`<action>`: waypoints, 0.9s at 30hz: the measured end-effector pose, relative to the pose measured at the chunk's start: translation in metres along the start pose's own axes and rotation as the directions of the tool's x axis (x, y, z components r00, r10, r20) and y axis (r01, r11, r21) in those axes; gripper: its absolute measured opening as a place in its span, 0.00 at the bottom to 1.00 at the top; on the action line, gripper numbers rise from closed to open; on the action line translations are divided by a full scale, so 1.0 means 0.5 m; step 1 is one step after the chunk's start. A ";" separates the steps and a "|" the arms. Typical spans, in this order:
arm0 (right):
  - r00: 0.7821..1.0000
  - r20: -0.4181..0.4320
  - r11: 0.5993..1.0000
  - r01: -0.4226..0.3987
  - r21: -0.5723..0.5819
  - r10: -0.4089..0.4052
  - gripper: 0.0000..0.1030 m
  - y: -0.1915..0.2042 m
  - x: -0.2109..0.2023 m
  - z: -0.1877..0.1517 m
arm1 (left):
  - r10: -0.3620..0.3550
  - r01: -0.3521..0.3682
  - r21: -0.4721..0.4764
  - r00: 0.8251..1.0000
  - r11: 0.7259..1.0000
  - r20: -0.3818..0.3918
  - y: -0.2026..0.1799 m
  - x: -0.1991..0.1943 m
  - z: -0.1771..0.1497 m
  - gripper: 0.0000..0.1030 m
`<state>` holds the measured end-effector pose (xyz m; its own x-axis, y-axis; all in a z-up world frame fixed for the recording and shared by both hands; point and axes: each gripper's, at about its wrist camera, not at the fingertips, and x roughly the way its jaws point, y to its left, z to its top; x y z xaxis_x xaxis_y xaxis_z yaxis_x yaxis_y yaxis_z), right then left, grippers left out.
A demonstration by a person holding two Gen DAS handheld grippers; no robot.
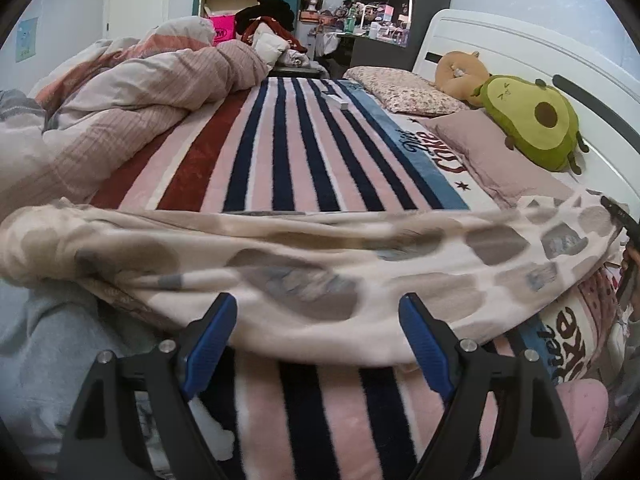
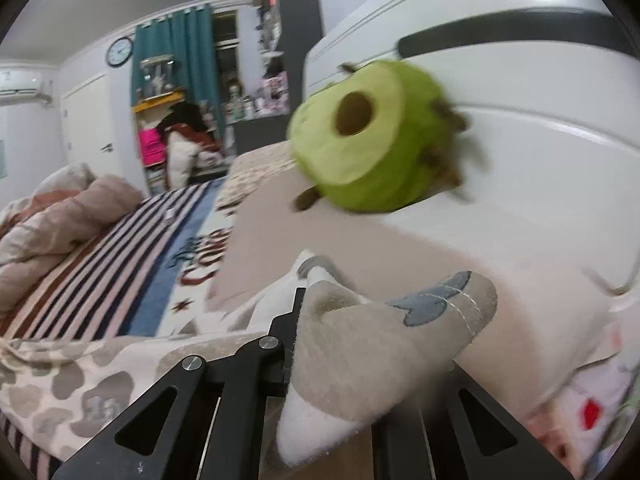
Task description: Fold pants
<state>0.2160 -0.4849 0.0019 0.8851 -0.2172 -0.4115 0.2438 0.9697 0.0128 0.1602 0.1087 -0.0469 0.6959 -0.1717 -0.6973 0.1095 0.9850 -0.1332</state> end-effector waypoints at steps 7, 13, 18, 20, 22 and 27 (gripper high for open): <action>0.990 -0.139 0.999 -0.043 -0.029 0.039 0.02 -0.071 -0.034 0.018 | -0.029 0.029 0.013 1.000 0.999 -0.012 -0.029 0.020 -0.002 0.78; 0.978 -0.185 0.993 -0.110 -0.045 0.100 0.05 -0.024 -0.031 -0.009 | 0.099 -0.098 0.057 0.995 0.994 -0.020 -0.013 0.036 0.020 0.78; 0.974 -0.192 0.990 -0.130 -0.050 0.118 0.06 0.004 -0.024 -0.026 | 0.127 -0.127 -0.003 0.990 0.992 -0.057 0.055 0.064 0.025 0.78; 0.978 -0.180 0.989 -0.120 -0.080 0.104 0.05 0.028 -0.022 -0.029 | 0.143 -0.143 0.011 0.988 0.990 -0.054 0.054 0.069 0.023 0.78; 0.977 -0.168 0.983 -0.151 -0.103 0.133 0.05 0.060 -0.025 -0.022 | 0.125 -0.126 -0.010 0.991 0.992 -0.038 0.056 0.069 0.024 0.78; 0.968 -0.198 0.974 -0.185 -0.131 0.157 0.05 0.117 -0.037 -0.014 | 0.070 -0.071 -0.008 0.996 0.997 -0.047 0.040 0.077 0.011 0.78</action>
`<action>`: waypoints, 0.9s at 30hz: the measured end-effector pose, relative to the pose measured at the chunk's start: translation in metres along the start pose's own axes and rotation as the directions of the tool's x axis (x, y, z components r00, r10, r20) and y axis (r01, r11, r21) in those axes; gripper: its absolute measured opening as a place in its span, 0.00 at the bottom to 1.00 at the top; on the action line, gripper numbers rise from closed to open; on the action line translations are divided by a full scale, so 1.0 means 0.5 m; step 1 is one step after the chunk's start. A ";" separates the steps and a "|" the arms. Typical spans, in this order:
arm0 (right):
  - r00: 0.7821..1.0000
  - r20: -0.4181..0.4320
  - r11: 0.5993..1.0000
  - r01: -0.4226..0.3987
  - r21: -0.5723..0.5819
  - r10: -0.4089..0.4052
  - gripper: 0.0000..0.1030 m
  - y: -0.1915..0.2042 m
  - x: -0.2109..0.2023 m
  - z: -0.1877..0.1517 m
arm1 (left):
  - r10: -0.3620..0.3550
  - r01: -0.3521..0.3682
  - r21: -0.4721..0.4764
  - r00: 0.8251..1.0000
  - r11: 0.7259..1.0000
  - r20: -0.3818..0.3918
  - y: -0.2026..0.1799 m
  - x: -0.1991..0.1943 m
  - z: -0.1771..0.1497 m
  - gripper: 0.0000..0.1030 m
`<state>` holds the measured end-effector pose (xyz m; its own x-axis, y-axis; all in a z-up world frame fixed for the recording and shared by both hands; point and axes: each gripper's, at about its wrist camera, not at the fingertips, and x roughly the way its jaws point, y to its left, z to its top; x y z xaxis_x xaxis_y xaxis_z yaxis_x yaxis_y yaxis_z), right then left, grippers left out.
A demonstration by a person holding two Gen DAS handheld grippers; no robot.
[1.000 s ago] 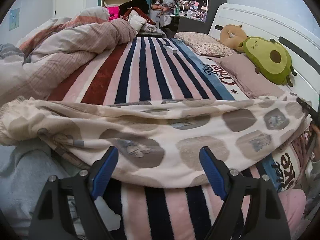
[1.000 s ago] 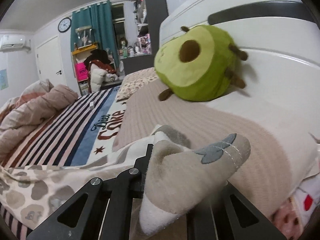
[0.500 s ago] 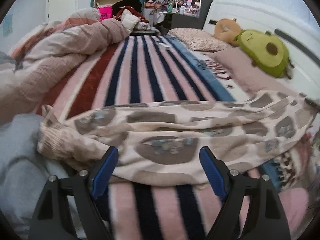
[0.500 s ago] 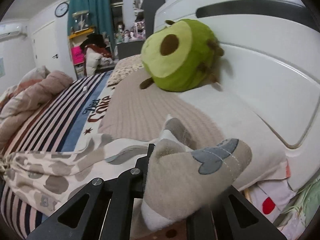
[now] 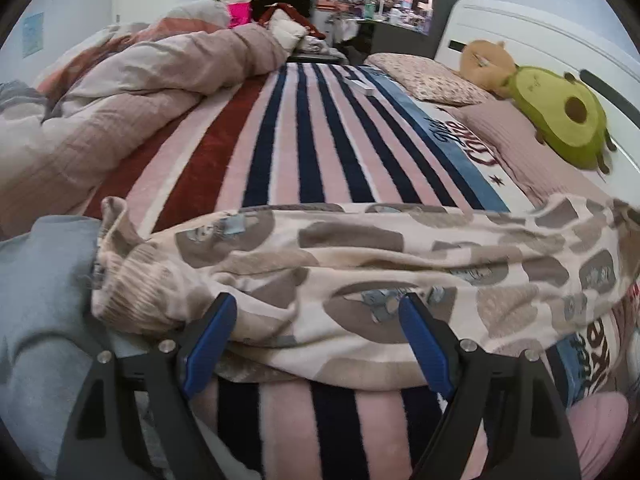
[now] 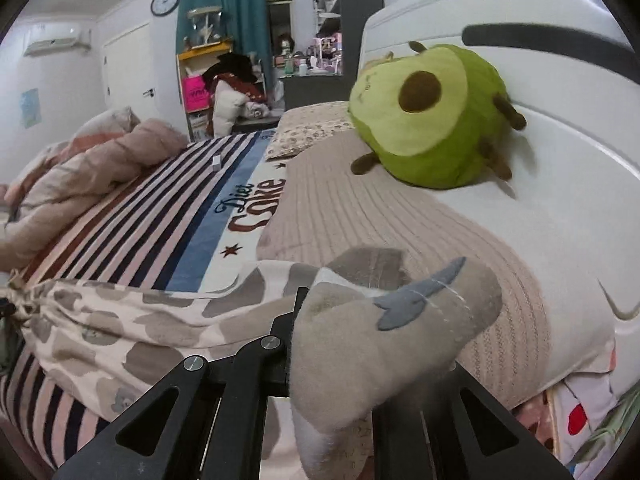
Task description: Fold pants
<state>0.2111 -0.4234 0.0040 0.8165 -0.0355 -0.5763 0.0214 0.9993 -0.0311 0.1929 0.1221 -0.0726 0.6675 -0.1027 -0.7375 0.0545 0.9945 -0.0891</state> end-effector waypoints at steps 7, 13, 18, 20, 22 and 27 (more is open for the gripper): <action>0.999 -0.010 0.999 -0.044 -0.020 0.044 0.05 0.026 0.004 0.000 | -0.056 0.058 0.048 0.998 0.997 -0.039 -0.051 0.023 -0.007 0.78; 0.994 -0.053 0.995 0.099 0.002 -0.098 0.52 -0.028 0.007 -0.029 | -0.043 0.044 0.031 0.998 0.999 -0.043 -0.036 0.022 -0.023 0.78; 0.987 -0.159 0.989 -0.001 0.148 0.025 0.60 -0.090 0.024 -0.088 | -0.048 0.049 0.018 0.998 0.999 -0.043 -0.034 0.015 -0.029 0.78; 0.987 -0.149 0.984 -0.035 0.175 0.062 0.61 -0.093 0.026 -0.104 | -0.054 0.053 -0.012 0.997 0.998 -0.060 -0.033 0.013 -0.040 0.78; 0.993 -0.118 0.990 -0.006 0.144 0.024 0.61 -0.084 0.020 -0.109 | -0.052 0.050 -0.022 0.997 0.998 -0.065 -0.032 0.003 -0.053 0.78; 0.992 -0.121 0.994 -0.024 0.109 0.038 0.76 -0.061 0.037 -0.110 | -0.084 0.075 -0.102 0.992 0.992 -0.094 -0.015 -0.004 -0.072 0.82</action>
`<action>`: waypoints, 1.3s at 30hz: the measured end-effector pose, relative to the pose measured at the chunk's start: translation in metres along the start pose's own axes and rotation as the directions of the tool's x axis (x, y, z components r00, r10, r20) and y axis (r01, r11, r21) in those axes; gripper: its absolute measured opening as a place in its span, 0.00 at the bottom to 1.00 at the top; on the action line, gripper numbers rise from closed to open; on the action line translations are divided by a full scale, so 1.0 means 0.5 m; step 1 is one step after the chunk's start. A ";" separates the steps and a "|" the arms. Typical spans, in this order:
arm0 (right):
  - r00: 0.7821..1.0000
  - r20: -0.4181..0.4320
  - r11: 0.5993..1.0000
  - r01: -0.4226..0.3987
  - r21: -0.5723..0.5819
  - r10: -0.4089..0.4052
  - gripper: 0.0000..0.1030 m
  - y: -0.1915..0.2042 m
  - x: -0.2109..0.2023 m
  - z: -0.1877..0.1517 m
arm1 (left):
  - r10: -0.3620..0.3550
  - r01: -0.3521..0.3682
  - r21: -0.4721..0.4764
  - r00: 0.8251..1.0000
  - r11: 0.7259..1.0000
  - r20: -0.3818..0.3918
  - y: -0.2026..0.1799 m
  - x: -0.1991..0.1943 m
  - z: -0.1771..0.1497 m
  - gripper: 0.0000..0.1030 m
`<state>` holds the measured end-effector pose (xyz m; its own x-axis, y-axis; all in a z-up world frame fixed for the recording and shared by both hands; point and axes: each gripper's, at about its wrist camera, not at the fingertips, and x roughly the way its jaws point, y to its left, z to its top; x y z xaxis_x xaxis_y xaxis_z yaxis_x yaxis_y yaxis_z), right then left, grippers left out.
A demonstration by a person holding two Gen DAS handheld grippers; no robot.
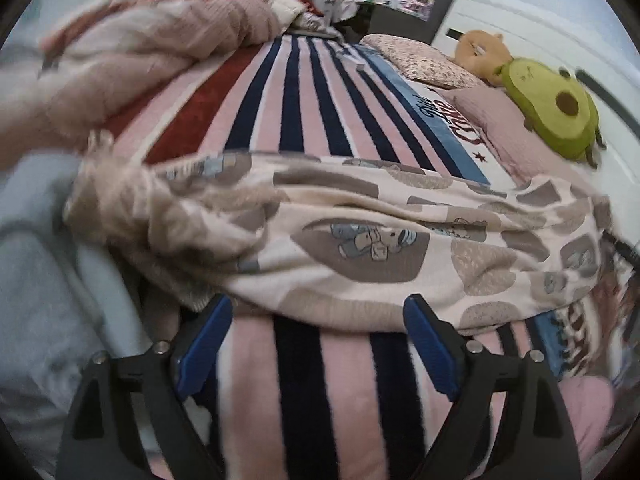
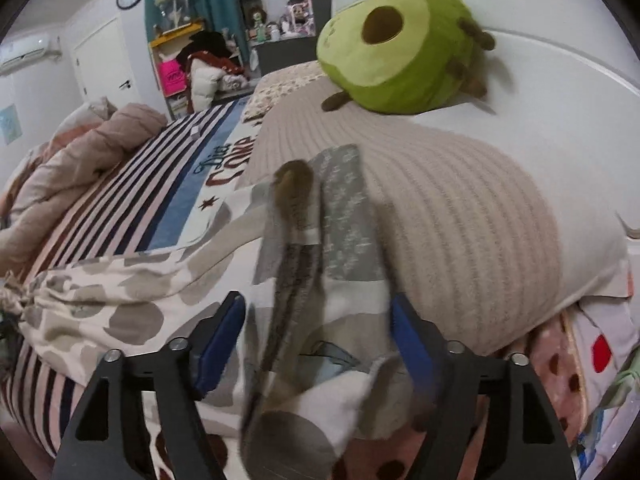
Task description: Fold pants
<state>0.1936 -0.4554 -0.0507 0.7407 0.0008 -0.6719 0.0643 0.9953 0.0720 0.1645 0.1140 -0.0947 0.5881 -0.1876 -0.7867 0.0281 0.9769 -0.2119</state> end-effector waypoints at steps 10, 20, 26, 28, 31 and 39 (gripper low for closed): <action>0.997 0.074 0.992 0.023 -0.126 -0.013 0.75 0.070 0.038 0.016 | 0.079 -0.079 -0.102 0.997 0.992 -0.004 0.016 0.054 -0.019 0.83; 0.985 0.130 0.944 0.149 -0.296 -0.115 0.21 0.141 0.071 0.018 | 0.266 -0.252 -0.140 0.959 0.958 0.099 0.026 0.145 0.068 0.83; 0.984 0.166 0.967 0.108 -0.229 -0.071 0.06 0.117 0.050 0.030 | 0.295 -0.277 -0.127 0.944 0.952 0.150 0.053 0.129 0.084 0.07; 0.980 0.188 0.972 0.106 -0.210 -0.066 0.05 0.110 0.037 0.029 | 0.286 -0.268 -0.118 0.941 0.956 0.180 0.057 0.100 0.082 0.06; 0.975 0.211 0.976 0.107 -0.191 -0.066 0.03 0.104 0.014 0.035 | 0.295 -0.280 -0.097 0.924 0.955 0.242 0.048 0.046 0.077 0.06; 0.992 0.124 0.979 0.042 -0.198 -0.018 0.03 0.094 -0.005 0.053 | 0.309 -0.308 -0.050 0.910 0.950 0.275 0.028 -0.027 0.060 0.06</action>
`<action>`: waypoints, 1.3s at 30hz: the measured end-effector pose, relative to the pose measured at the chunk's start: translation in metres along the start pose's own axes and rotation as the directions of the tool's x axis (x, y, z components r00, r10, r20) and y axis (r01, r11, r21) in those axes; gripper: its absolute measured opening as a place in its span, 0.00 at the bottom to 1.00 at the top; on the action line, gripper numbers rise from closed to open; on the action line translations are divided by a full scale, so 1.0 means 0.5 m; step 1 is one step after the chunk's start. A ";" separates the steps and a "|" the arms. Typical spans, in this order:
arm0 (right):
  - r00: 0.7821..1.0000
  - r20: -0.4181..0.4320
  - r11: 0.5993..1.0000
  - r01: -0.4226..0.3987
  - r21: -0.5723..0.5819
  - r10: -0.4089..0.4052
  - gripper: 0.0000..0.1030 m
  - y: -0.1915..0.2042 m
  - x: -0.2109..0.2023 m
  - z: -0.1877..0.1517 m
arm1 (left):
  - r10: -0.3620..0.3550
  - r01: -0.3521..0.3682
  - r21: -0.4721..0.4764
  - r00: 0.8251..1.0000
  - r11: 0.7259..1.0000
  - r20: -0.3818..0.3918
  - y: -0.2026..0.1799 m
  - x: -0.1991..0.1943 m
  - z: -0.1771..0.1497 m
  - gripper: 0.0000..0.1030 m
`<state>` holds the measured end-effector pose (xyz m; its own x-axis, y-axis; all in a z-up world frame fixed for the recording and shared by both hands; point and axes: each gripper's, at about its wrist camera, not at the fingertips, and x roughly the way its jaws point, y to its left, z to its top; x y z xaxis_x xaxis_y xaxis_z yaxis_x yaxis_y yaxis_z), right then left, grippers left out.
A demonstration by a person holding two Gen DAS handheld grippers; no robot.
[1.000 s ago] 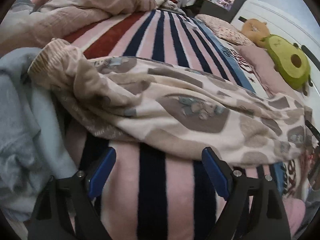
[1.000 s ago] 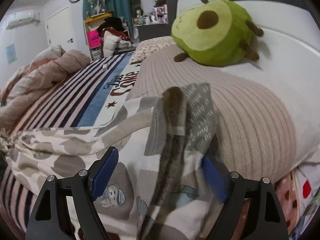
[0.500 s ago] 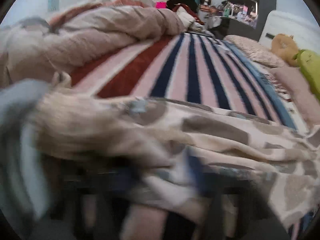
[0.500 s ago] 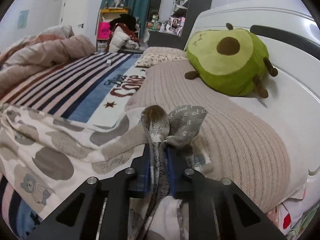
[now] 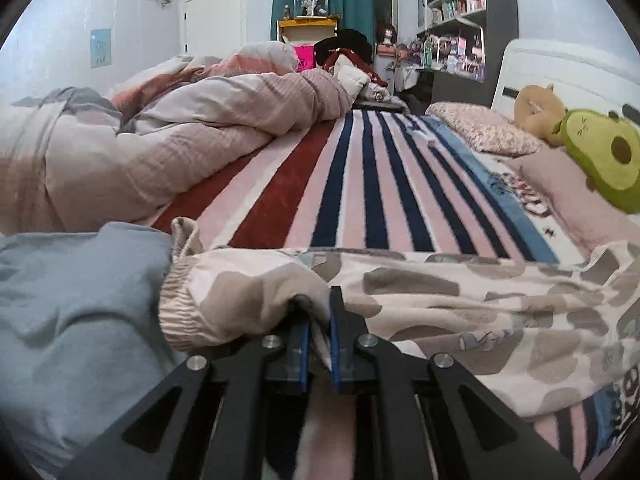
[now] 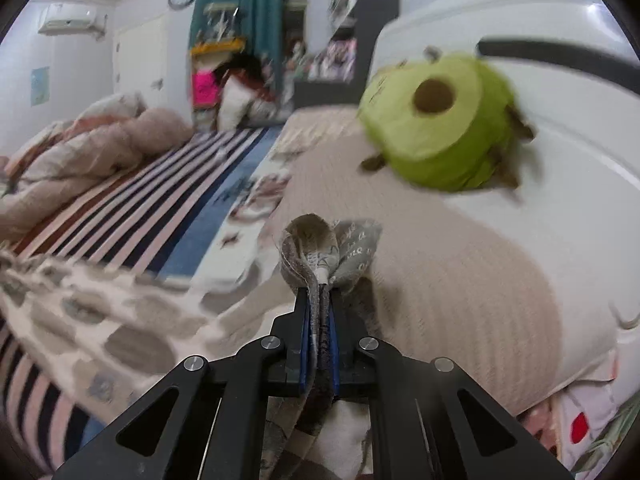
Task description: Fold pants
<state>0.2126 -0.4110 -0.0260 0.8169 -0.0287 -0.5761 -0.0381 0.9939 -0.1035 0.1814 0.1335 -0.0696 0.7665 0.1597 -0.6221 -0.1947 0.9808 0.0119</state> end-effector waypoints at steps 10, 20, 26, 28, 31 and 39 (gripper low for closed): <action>0.990 0.023 0.988 0.139 -0.073 -0.138 0.51 0.014 -0.031 0.024 | -0.012 0.020 0.106 0.997 0.994 -0.076 -0.006 -0.042 -0.011 0.66; 0.949 -0.032 0.927 -0.312 -0.206 0.312 0.65 0.211 -0.005 0.088 | -0.261 0.277 0.280 0.961 0.919 -0.093 -0.114 -0.034 0.088 0.79; 0.822 -0.312 0.764 -0.563 -0.317 0.476 0.63 0.392 0.167 0.045 | -0.370 0.449 0.396 0.891 0.801 -0.263 -0.226 0.106 0.059 0.79; 0.813 -0.368 0.747 -0.570 -0.343 0.451 0.63 0.427 0.220 0.021 | -0.358 0.459 0.420 0.884 0.783 -0.300 -0.249 0.149 0.048 0.79; 0.806 -0.405 0.716 -0.579 -0.390 0.432 0.63 0.454 0.280 -0.001 | -0.378 0.492 0.420 0.866 0.763 -0.327 -0.264 0.186 0.038 0.79; 0.785 -0.391 0.642 -0.618 -0.453 0.480 0.01 0.460 0.242 -0.031 | -0.413 0.542 0.429 0.836 0.723 -0.361 -0.274 0.192 0.012 0.79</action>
<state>0.2938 -0.1873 -0.1320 0.3981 0.4129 -0.8192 -0.7903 0.6077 -0.0777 0.2852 0.0153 -0.1265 0.5003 -0.3119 -0.8077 0.5371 0.8435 0.0070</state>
